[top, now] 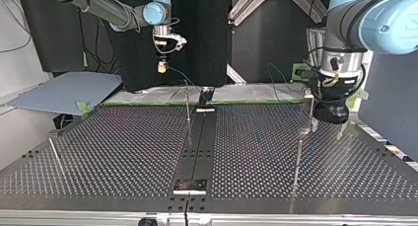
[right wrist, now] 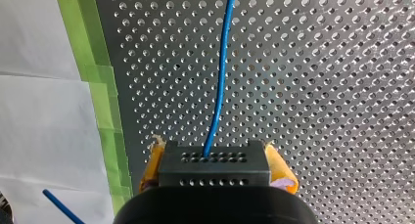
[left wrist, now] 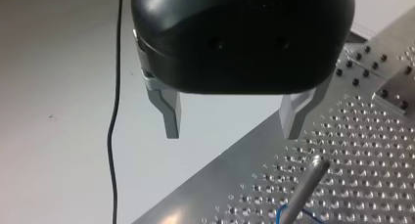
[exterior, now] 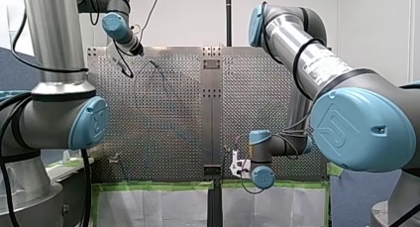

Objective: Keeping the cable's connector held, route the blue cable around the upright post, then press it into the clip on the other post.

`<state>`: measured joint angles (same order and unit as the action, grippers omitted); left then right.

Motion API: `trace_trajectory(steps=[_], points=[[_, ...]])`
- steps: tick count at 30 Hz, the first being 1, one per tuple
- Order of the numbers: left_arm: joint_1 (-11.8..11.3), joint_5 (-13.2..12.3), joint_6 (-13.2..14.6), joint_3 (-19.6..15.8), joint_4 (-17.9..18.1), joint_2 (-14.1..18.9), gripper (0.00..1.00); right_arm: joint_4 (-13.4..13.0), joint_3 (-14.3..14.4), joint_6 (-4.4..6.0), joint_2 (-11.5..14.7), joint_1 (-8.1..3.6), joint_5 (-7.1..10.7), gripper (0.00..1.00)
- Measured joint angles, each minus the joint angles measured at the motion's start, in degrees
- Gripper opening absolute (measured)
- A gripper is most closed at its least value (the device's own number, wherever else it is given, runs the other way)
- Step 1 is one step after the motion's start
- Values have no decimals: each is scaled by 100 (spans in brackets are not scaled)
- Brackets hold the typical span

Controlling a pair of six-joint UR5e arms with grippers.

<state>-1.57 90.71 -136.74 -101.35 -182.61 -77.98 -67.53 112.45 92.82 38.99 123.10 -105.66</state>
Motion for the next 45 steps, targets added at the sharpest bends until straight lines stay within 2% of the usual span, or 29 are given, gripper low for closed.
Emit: trace_trajectory(steps=[16,21,33,39,45], points=[[33,693,755,750,-753,-425,100,20,-68,-21,3,0,45,0],[77,711,962,958,-962,-481,100,51,-91,-43,4,0,62,0],[252,435,1540,1528,-1541,-614,100,63,-95,-66,4,0,63,0],[285,581,1882,1636,-1856,-653,100,75,-95,-69,3,0,63,0],[340,682,2148,1644,-1935,-804,100,80,-95,-71,2,0,63,0]])
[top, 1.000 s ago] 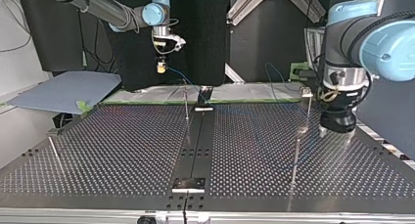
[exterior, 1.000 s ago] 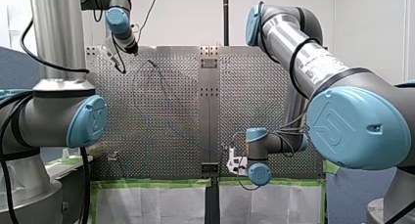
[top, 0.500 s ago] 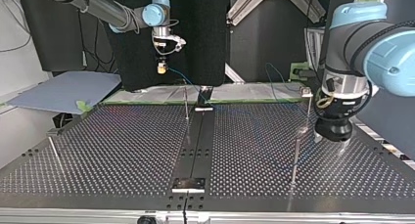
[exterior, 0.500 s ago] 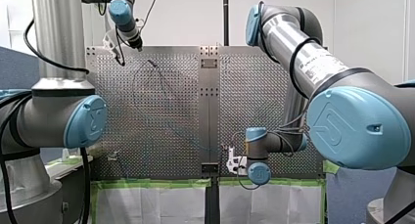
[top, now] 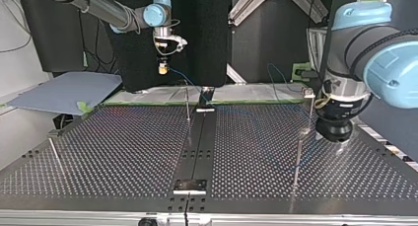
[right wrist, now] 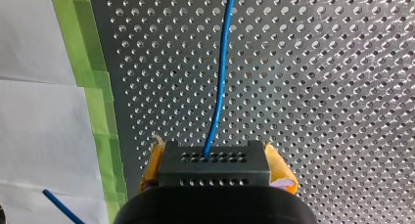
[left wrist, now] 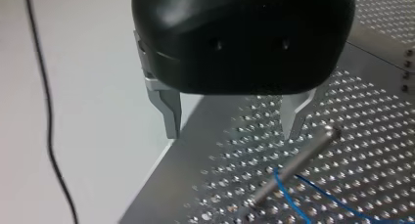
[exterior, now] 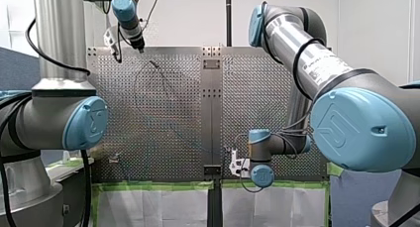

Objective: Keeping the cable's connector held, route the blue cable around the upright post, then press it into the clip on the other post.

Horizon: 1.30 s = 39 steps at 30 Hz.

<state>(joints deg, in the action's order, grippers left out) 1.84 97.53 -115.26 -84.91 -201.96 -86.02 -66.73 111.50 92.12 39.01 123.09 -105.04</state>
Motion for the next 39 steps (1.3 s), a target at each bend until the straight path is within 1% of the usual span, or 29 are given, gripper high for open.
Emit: trace_trajectory(steps=[12,20,31,39], points=[[53,29,505,1,2,-112,100,2,1,-30,0,1,0,0],[56,151,891,0,6,-135,100,12,0,-34,1,0,0,0],[104,-28,1430,-2,6,-141,100,10,0,-34,4,0,0,0],[129,-62,1805,-2,12,-139,100,10,0,-31,4,0,0,0]])
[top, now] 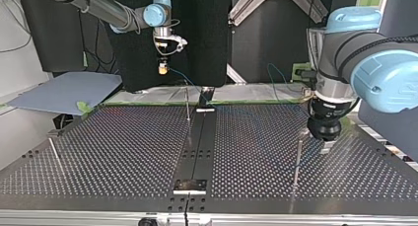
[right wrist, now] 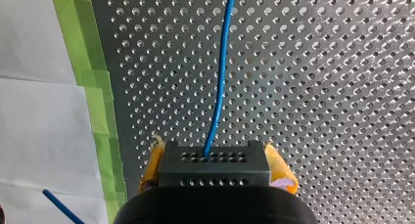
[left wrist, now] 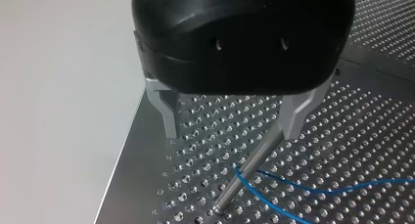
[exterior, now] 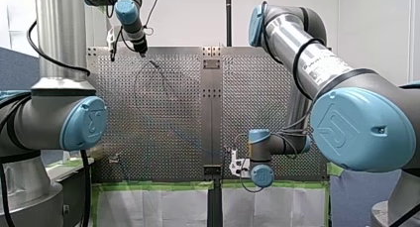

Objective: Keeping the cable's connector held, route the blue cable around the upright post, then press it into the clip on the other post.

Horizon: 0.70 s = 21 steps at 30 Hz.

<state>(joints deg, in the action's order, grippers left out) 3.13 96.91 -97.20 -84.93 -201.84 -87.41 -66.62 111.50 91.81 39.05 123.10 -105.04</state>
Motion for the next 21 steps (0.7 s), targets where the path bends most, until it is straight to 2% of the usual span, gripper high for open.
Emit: trace_trajectory(steps=[7,21], points=[[4,13,294,2,3,-1,100,0,0,-3,-4,0,0,0],[6,15,302,2,3,0,100,0,-1,-3,-1,0,0,0]])
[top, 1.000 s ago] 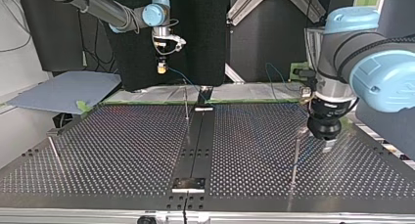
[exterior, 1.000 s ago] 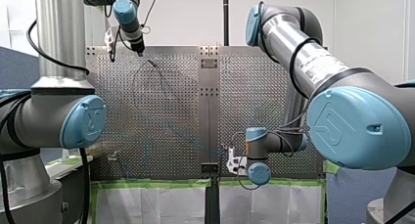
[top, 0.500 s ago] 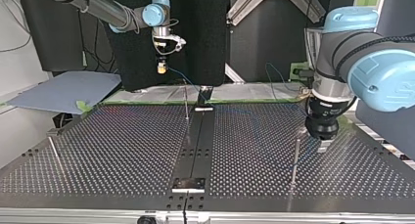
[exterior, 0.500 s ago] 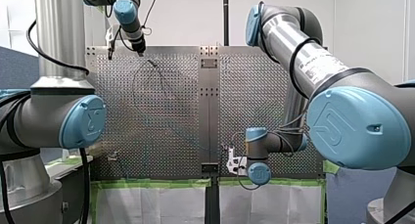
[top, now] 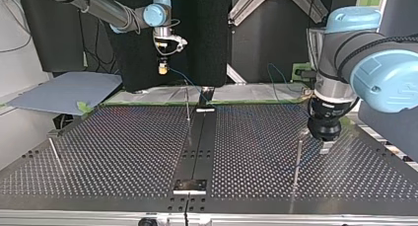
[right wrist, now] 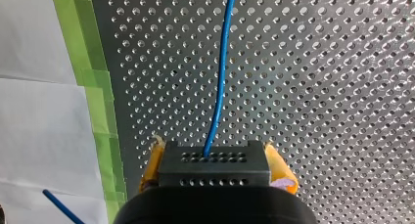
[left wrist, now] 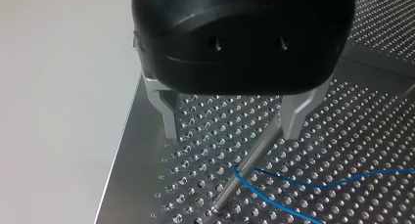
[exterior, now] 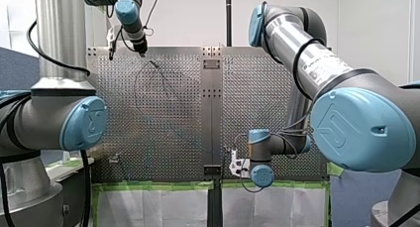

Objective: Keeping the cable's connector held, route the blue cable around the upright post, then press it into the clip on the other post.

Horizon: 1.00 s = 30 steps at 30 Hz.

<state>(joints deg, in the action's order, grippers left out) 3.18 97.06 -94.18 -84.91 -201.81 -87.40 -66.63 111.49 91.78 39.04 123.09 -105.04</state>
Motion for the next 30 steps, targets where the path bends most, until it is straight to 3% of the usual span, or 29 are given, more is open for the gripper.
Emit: trace_trajectory(steps=[8,14,23,30], points=[[35,-41,24,1,24,-4,100,3,1,0,-1,0,0,0],[218,-189,214,1,149,-98,100,44,1,0,-2,0,-5,0],[674,183,670,21,375,-451,100,53,1,3,0,0,-8,0],[1014,369,1011,276,488,-703,100,12,1,22,3,-6,-1,0]])
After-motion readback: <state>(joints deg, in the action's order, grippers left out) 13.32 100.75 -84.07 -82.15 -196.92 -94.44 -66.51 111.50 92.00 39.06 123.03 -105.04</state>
